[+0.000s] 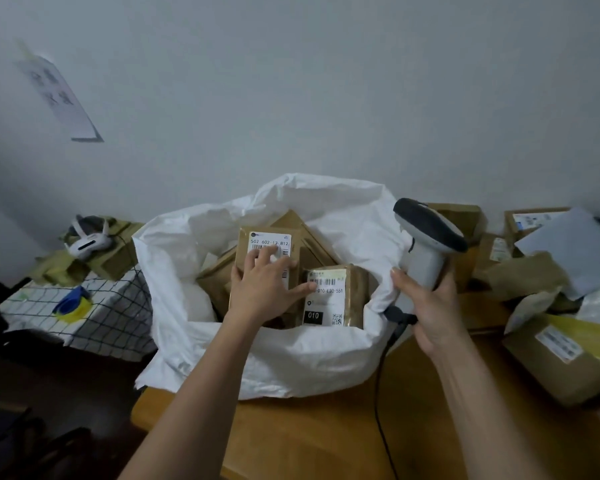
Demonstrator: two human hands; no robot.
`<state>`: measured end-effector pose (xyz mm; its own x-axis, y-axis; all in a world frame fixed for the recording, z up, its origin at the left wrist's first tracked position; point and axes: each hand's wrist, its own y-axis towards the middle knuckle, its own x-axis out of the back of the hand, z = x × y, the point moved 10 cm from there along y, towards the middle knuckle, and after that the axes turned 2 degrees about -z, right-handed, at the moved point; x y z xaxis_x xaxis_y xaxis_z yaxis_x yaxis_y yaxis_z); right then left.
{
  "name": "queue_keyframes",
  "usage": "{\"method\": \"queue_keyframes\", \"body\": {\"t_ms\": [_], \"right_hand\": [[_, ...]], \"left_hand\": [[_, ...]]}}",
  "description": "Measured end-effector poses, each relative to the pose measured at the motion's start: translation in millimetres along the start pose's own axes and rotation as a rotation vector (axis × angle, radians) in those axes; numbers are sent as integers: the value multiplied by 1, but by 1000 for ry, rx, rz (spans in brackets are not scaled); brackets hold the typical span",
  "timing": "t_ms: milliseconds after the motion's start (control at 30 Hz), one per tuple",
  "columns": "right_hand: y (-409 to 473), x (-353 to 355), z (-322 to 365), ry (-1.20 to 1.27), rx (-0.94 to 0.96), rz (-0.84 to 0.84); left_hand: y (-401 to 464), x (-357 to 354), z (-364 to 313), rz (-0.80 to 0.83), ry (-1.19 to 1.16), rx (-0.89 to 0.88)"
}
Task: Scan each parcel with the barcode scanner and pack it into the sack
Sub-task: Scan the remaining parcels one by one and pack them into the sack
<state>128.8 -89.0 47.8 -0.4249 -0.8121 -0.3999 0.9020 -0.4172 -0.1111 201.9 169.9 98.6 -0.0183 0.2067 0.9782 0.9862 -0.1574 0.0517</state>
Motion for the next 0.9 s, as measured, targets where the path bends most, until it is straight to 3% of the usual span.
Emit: {"method": "queue_keyframes", "body": {"t_ms": [267, 500, 700, 900], "right_hand": [[0, 12, -2, 44, -34, -123], [7, 28, -4, -56, -59, -226], [13, 8, -13, -87, -171, -143], [4, -26, 49, -291, 113, -194]], "left_hand": [[-12, -5, 0, 91, -41, -7], [-5, 0, -3, 191, 62, -71], [6, 7, -1, 273, 134, -166], [18, 12, 9, 337, 158, -188]]}}
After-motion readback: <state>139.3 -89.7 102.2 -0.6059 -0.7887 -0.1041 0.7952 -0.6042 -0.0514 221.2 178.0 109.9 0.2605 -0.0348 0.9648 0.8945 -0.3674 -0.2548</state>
